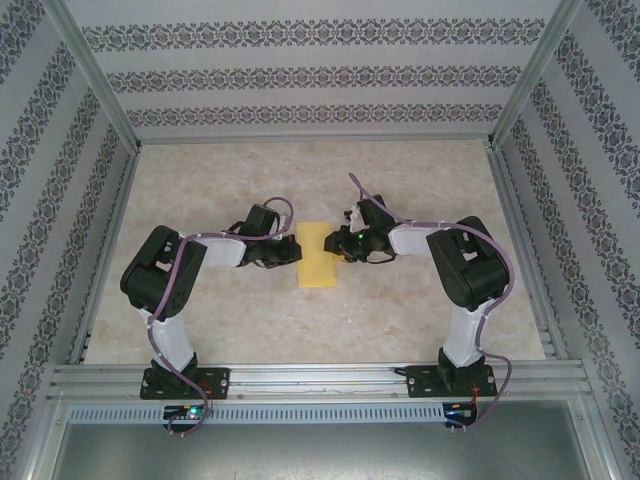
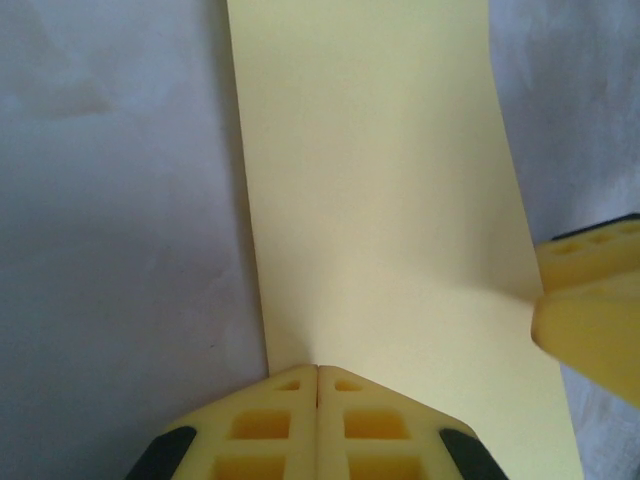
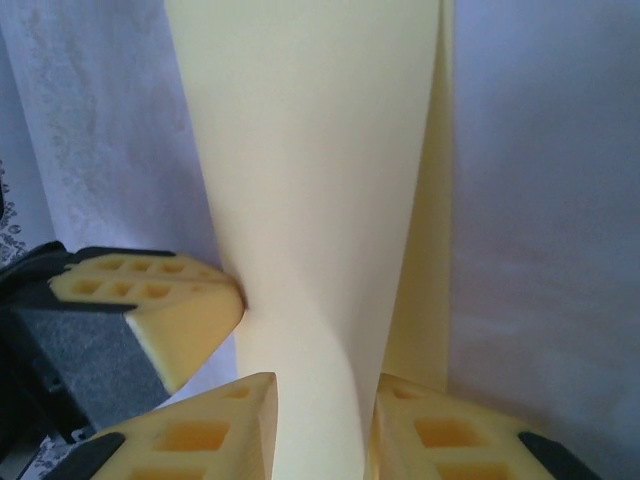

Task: Fold a paper plane with a square sheet of paper (fold left side to right side)

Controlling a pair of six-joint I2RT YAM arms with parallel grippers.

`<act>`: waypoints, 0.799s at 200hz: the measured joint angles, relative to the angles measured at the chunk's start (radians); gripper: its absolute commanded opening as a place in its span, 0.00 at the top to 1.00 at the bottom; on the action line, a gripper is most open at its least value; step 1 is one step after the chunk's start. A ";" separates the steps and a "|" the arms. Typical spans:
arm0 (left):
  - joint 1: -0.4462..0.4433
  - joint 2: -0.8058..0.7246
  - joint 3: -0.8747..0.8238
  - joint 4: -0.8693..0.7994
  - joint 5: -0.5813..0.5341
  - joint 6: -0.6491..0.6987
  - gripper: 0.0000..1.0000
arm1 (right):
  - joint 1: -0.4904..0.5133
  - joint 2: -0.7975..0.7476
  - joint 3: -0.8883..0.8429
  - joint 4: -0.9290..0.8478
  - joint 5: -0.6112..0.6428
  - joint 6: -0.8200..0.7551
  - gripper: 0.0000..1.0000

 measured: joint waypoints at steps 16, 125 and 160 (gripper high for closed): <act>-0.002 -0.003 -0.003 -0.001 0.000 0.000 0.99 | -0.010 0.009 0.002 -0.001 -0.003 -0.008 0.77; -0.015 -0.187 -0.023 -0.089 -0.060 0.054 0.65 | -0.018 0.015 0.006 -0.036 -0.018 -0.017 1.00; -0.099 -0.347 -0.048 -0.128 -0.116 0.163 0.54 | -0.018 -0.013 0.006 -0.058 -0.033 0.020 1.00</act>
